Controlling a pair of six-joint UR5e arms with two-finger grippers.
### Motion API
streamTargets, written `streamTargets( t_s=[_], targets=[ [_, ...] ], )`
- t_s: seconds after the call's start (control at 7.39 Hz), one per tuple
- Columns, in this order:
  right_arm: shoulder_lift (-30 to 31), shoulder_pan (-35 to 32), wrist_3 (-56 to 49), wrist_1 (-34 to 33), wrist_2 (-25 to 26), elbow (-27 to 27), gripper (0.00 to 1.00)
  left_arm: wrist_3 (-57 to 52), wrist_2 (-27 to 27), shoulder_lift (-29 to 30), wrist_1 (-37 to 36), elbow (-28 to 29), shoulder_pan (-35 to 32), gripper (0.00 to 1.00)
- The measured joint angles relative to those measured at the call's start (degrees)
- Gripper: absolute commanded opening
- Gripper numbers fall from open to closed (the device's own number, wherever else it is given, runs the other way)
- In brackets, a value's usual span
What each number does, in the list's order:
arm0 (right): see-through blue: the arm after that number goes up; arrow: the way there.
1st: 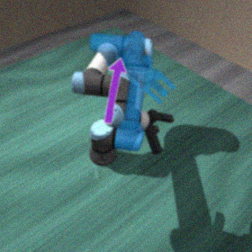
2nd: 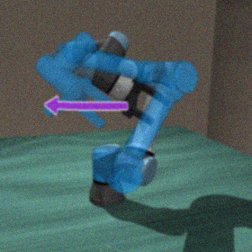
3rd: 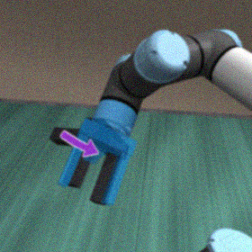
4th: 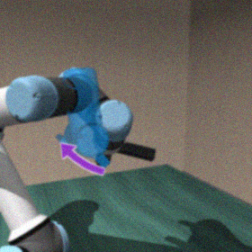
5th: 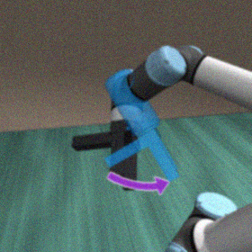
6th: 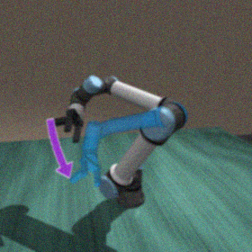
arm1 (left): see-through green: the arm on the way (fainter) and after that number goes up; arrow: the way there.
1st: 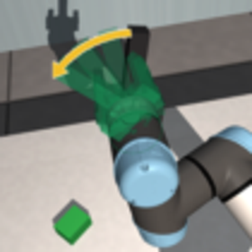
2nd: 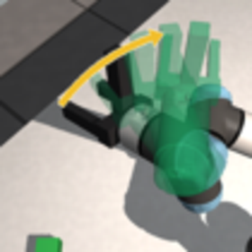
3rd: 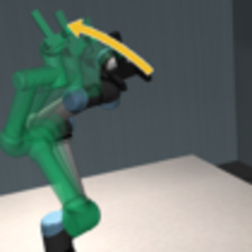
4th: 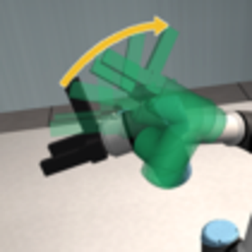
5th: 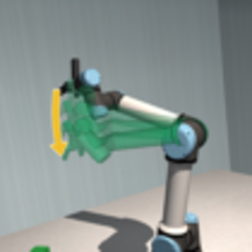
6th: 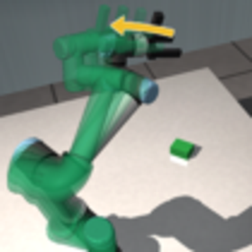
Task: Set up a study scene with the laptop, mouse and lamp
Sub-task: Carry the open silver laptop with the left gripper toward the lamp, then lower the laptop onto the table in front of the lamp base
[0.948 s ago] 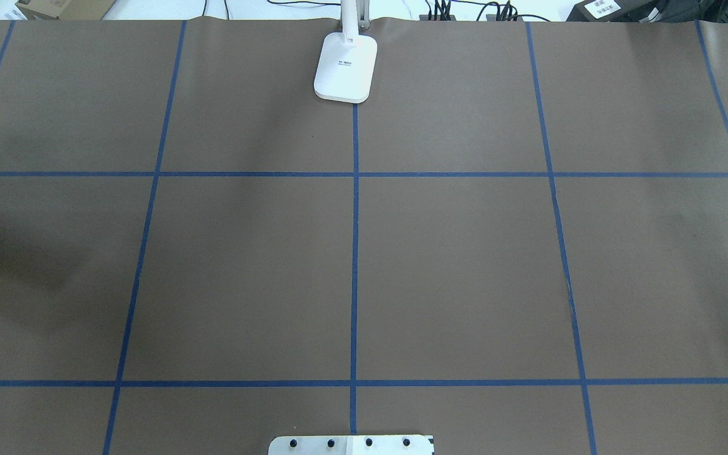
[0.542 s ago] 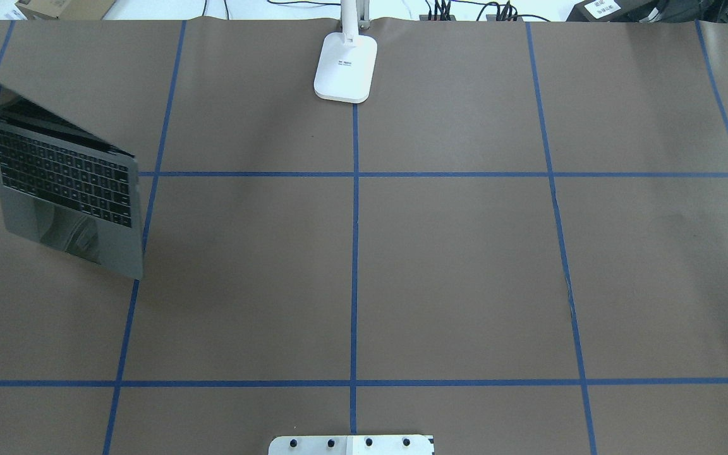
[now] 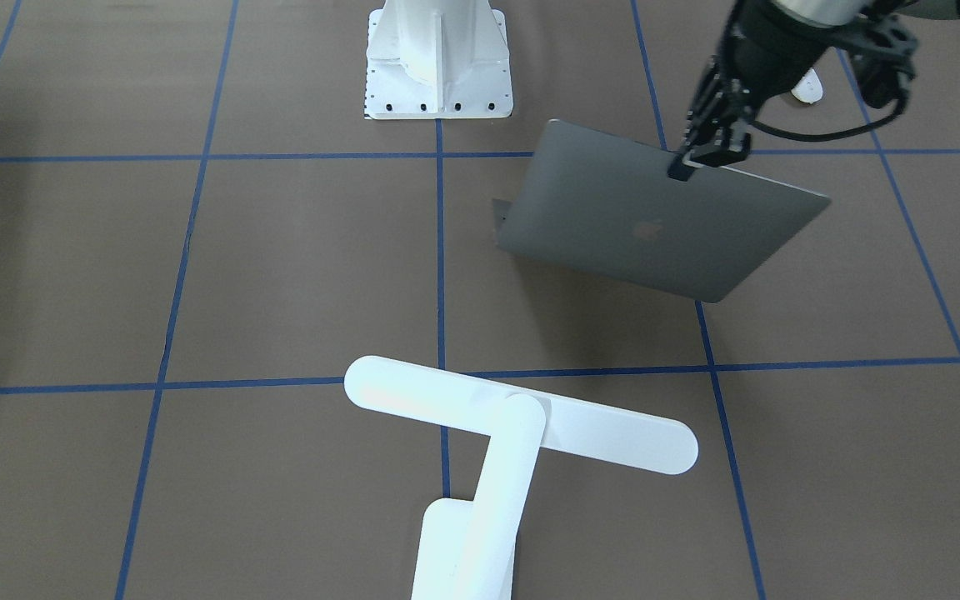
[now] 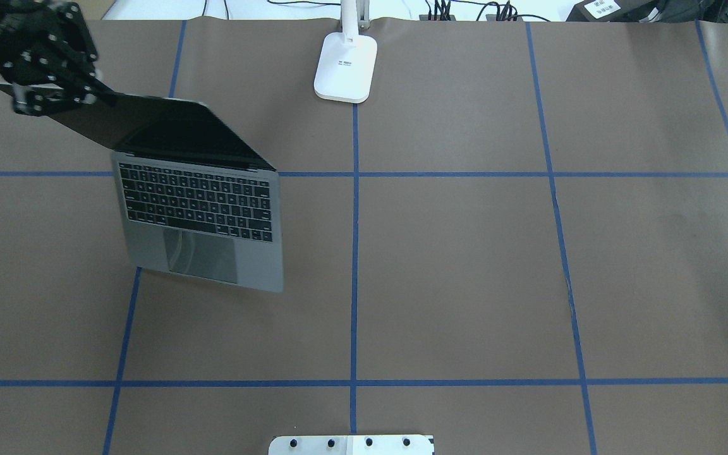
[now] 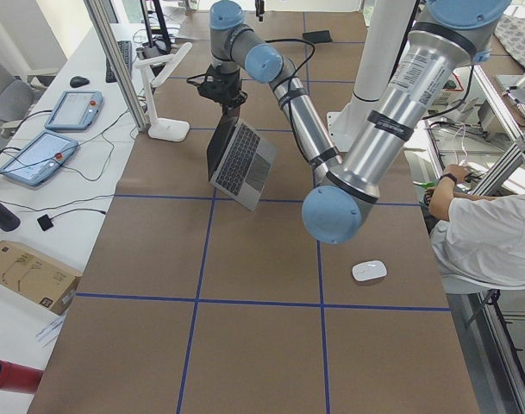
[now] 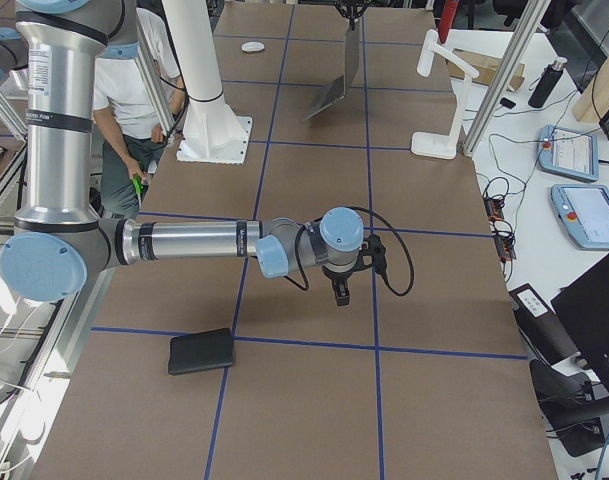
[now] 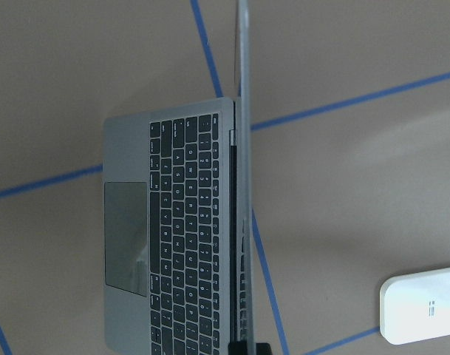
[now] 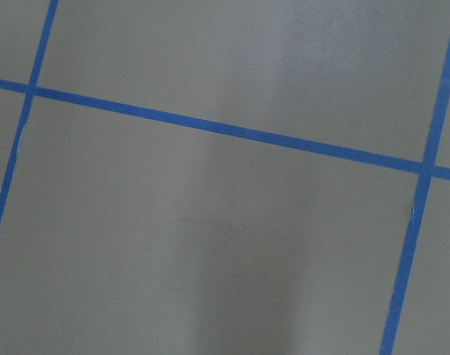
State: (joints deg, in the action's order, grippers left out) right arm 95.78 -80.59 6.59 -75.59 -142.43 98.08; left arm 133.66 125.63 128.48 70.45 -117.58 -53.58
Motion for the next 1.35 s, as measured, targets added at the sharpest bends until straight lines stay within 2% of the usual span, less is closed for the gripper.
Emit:
streamTargets(
  t_s=[0.27, 0.54, 0.95, 1.35],
  targets=[
    [0.0, 0.0, 0.1, 0.0, 0.6, -0.5, 0.99, 6.2, -6.2, 9.4, 0.2, 8.9, 7.4, 0.00],
    [0.0, 0.0, 0.2, 0.0, 0.8, -0.7, 0.99, 8.2, -9.6, 15.1, 3.2, 17.5, 9.3, 0.00],
    [0.0, 0.0, 0.3, 0.0, 0.8, -1.3, 0.99, 8.7, -12.5, 18.5, 14.6, 29.7, 9.6, 0.00],
    [0.0, 0.0, 0.2, 0.0, 0.8, -1.4, 0.99, 9.3, -16.1, 19.1, 17.4, 34.1, 9.2, 0.00]
  ],
)
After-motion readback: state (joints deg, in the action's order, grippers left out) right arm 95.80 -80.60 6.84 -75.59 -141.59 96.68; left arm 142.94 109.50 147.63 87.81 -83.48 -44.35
